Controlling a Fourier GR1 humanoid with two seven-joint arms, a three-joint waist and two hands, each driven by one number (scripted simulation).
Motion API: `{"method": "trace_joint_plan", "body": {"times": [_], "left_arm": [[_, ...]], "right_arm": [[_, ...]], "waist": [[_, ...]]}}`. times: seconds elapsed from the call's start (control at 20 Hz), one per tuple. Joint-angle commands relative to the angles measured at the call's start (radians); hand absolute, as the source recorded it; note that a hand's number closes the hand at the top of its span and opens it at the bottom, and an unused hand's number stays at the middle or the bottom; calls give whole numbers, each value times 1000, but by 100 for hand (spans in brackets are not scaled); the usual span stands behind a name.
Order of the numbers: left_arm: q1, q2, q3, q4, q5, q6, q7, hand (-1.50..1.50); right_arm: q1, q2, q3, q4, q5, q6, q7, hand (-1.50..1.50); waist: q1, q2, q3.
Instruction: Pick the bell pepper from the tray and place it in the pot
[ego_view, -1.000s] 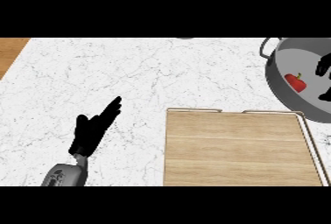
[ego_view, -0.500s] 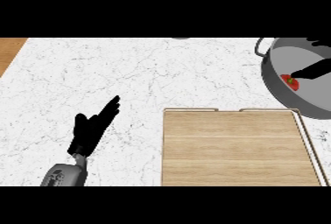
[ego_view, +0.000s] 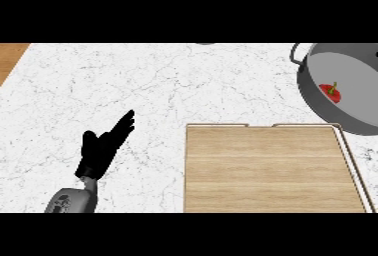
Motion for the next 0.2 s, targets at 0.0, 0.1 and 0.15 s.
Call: {"method": "trace_joint_plan", "body": {"times": [0.0,0.1,0.15], "left_arm": [[16,12,11,-18,7,-10,-17,0],[30,4,1,-19,-2,-4,-19,0],[63,16,-4,2,-8,-20,-46,0]], "right_arm": [[34,-63,-94,9,-83,8,-54,-150],[46,-106,-120,8,-108,69,-72,-150],[78,-137,-130,14,-117,106,-90,-150]], "waist": [[1,-2,-1],[2,-2,-1],[-3,-3,-1]]}}
